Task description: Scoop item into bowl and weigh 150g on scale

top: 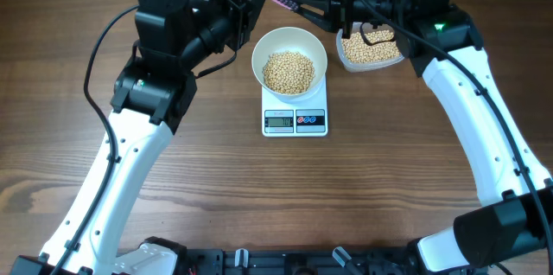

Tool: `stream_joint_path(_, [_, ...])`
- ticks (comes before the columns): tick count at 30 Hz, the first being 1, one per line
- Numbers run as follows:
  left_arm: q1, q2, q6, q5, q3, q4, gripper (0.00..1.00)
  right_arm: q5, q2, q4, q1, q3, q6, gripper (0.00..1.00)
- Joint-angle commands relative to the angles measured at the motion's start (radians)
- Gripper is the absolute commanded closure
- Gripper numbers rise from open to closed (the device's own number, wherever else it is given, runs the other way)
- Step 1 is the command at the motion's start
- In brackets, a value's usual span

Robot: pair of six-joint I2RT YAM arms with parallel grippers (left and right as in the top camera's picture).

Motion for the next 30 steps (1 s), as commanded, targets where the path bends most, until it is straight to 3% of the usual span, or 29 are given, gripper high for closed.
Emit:
stream_joint_path(1, [-0.005,0.011,-0.006,-0.002,-0.006,0.010,0.96,-0.027,-0.016,0.018,0.006,0.019,0.018,0.74])
stream_joint_path(30, [-0.005,0.011,-0.006,-0.001,-0.006,0.024,0.96,-0.059,-0.016,0.029,0.008,0.019,0.040,0.79])
